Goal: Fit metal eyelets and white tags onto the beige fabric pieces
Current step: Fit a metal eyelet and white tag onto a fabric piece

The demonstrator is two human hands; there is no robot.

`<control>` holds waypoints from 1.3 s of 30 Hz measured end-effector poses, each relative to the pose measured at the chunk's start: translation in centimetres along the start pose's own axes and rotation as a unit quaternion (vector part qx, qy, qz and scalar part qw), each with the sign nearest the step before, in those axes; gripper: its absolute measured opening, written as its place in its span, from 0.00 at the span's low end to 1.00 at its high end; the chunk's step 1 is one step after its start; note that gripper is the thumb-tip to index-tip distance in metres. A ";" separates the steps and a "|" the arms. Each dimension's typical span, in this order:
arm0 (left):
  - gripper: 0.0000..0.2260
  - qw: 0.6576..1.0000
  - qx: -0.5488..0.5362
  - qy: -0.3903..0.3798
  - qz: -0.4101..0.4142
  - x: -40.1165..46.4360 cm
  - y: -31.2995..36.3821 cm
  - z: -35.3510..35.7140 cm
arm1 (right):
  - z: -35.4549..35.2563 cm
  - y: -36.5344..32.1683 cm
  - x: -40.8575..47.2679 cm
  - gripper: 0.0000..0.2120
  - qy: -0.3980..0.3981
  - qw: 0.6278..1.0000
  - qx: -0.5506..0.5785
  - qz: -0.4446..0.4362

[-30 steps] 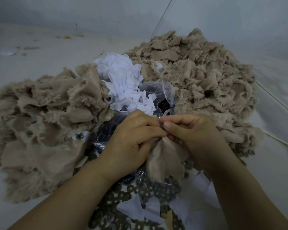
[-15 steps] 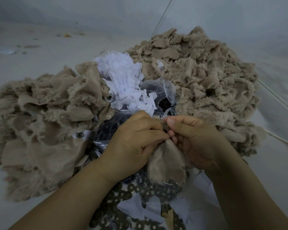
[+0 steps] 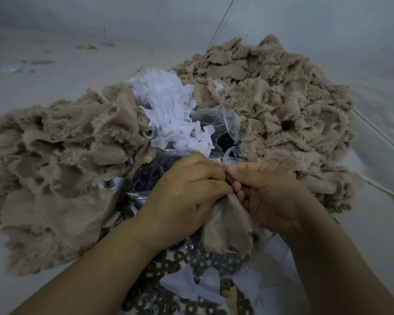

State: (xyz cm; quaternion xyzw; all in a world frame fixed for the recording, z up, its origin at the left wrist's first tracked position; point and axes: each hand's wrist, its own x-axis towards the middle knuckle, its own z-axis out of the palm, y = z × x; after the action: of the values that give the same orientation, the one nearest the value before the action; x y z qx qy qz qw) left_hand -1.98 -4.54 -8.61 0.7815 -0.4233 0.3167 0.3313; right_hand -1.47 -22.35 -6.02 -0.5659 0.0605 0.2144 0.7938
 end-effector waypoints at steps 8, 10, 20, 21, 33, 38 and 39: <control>0.01 0.999 0.004 0.016 -0.041 0.0 0.2 -0.2 | 0.2 0.5 -0.2 0.09 0.043 0.983 -0.155 -0.092; 0.02 0.996 -0.003 0.025 -0.085 0.1 0.4 -0.4 | 0.3 0.6 -0.4 0.13 0.052 0.969 -0.206 -0.128; 0.05 0.986 0.030 0.009 -0.164 -0.1 0.8 -0.1 | 1.0 1.5 -0.6 0.07 0.113 0.867 -0.370 -0.314; 0.04 0.983 0.041 0.009 -0.178 -0.1 0.8 0.0 | 1.2 1.8 -0.6 0.07 0.113 0.849 -0.397 -0.329; 0.11 0.978 0.148 -0.020 -0.147 -0.6 0.5 0.9 | 1.2 2.4 0.0 0.10 0.136 0.649 -0.540 -0.519; 0.10 0.982 0.150 0.017 -0.114 -0.5 0.8 0.8 | 1.6 2.4 0.0 0.12 0.161 0.609 -0.541 -0.557; 0.10 0.983 0.149 0.021 -0.108 -0.5 0.9 0.7 | 1.6 2.4 0.0 0.14 0.159 0.603 -0.544 -0.561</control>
State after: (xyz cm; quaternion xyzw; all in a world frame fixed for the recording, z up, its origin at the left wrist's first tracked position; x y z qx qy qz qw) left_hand -2.82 -5.28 -9.17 0.8565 -0.2776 0.3545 0.2523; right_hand -2.69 -20.25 -7.57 -0.8412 -0.2718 -0.3734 0.2812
